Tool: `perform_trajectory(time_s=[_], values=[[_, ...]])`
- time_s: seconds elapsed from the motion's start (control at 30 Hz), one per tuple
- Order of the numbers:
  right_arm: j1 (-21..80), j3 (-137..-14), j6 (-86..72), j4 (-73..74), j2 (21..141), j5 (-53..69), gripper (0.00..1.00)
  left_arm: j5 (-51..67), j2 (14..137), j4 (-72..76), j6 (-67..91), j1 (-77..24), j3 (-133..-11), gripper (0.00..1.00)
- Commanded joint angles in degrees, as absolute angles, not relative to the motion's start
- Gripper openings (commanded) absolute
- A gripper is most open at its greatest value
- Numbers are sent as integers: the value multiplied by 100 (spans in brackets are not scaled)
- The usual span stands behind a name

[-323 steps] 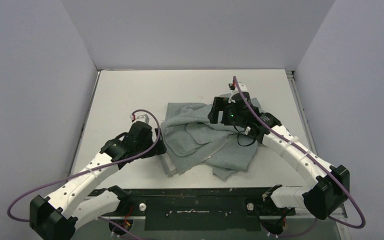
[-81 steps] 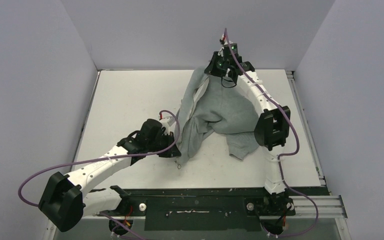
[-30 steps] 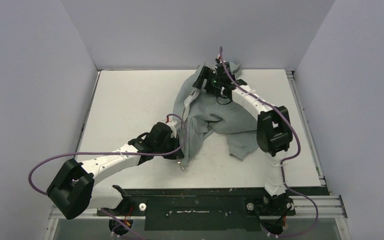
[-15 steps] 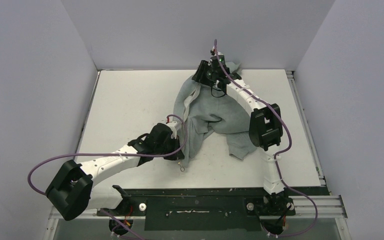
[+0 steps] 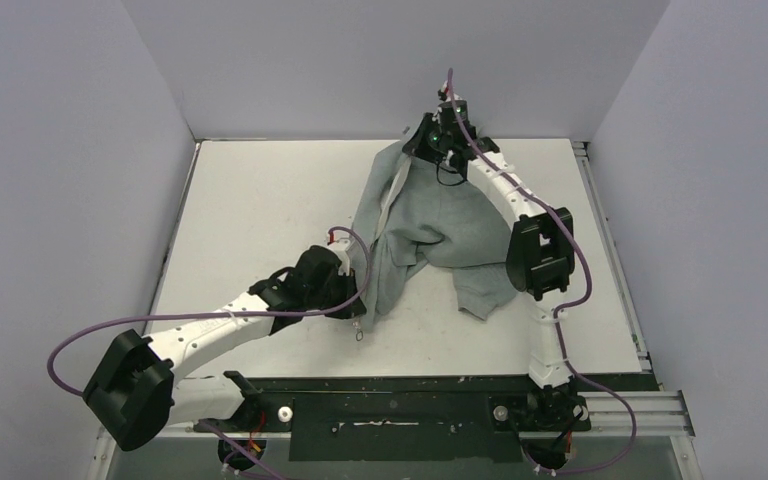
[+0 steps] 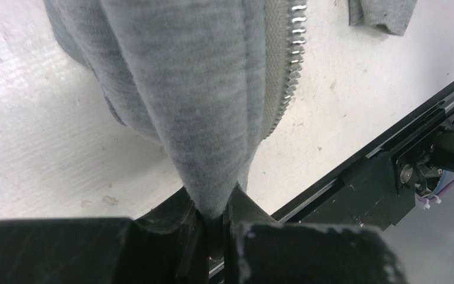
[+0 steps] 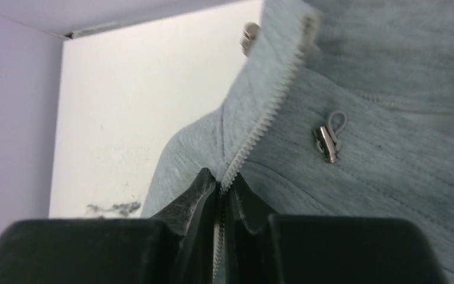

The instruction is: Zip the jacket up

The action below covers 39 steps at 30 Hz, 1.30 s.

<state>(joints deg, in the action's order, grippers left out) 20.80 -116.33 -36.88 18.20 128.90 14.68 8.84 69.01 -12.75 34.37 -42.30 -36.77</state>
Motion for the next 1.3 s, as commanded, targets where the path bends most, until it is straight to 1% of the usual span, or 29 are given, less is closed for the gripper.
perform_trajectory(time_s=[0.0,0.1,0.17,0.3,0.4,0.47,0.6,0.7,0.77,0.87,0.93,1.03,1.13,1.27], values=[[1698,-12640,-3658,1434,12038,1660,0,547,6658,-1676,3159,-4239,-4526,0],[1644,-13853,-3718,1629,12333,2186,0,123,6457,-2069,2994,-4066,-5169,0],[1630,-14199,-3956,1276,12323,2497,0,106,6319,-2249,2910,-3732,-5558,0],[1597,-14221,-4379,407,11961,2795,0,446,6169,-2592,2718,-2910,-6469,0],[1569,-14028,-4545,-195,11633,3064,0,407,6143,-2878,2470,-2761,-7081,0],[1512,-13646,-4603,-478,11378,3152,0,340,6049,-2922,2377,-2760,-7207,0],[1359,-12373,-4505,-432,10954,2944,0,402,5958,-2849,2413,-2760,-6722,0],[1302,-11156,-4234,-259,10767,2459,0,1004,5956,-2398,2736,-2788,-5773,0],[1296,-10761,-4022,245,10927,2102,0,1322,5956,-1967,2996,-2837,-5033,0],[1305,-10571,-3698,975,11350,1708,0,1406,6059,-1658,3148,-2948,-4194,0],[1345,-10368,-3559,1136,11579,1550,0,1415,6185,-1533,3167,-2993,-3826,0],[1483,-10387,-3349,1316,12036,1446,0,1258,6474,-1401,3164,-3006,-3455,0],[1737,-10555,-3090,1561,12480,1145,0,1069,6924,-1195,3203,-2986,-3314,0],[1880,-10543,-2947,1669,12839,585,0,1131,7656,-819,3315,-3065,-3306,0]])
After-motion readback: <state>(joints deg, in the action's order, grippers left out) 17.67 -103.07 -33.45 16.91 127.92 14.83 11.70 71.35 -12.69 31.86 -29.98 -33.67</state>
